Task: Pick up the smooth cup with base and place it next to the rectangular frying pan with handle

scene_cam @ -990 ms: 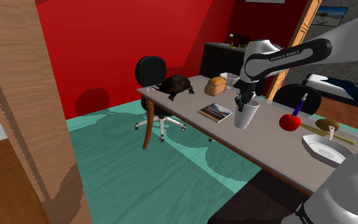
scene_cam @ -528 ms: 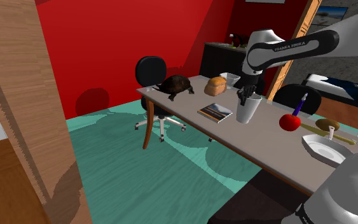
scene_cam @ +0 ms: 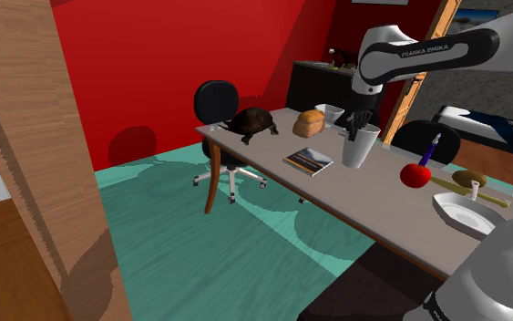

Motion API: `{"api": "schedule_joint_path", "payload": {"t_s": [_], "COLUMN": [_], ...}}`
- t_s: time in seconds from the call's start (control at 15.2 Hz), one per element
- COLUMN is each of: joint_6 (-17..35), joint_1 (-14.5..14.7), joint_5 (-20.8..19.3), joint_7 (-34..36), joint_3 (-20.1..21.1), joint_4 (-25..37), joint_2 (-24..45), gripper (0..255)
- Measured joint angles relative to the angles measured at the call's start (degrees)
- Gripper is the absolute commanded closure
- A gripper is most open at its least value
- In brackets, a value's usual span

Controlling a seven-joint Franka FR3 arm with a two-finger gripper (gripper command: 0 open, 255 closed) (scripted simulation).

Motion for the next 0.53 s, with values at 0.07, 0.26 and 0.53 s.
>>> {"api": "schedule_joint_path", "payload": {"t_s": [0.07, 0.26, 0.53], "joint_6": [-0.68, -3.17, -6.03], "joint_1": [-0.01, 0.08, 0.08], "joint_5": [0.03, 0.2, 0.31], "joint_7": [-0.17, -0.44, -0.96], "joint_3": [-0.01, 0.14, 0.17], "joint_4": [0.66, 3.11, 5.77], "joint_2": [-0.04, -0.09, -0.33], "gripper": [255, 255, 255]}}
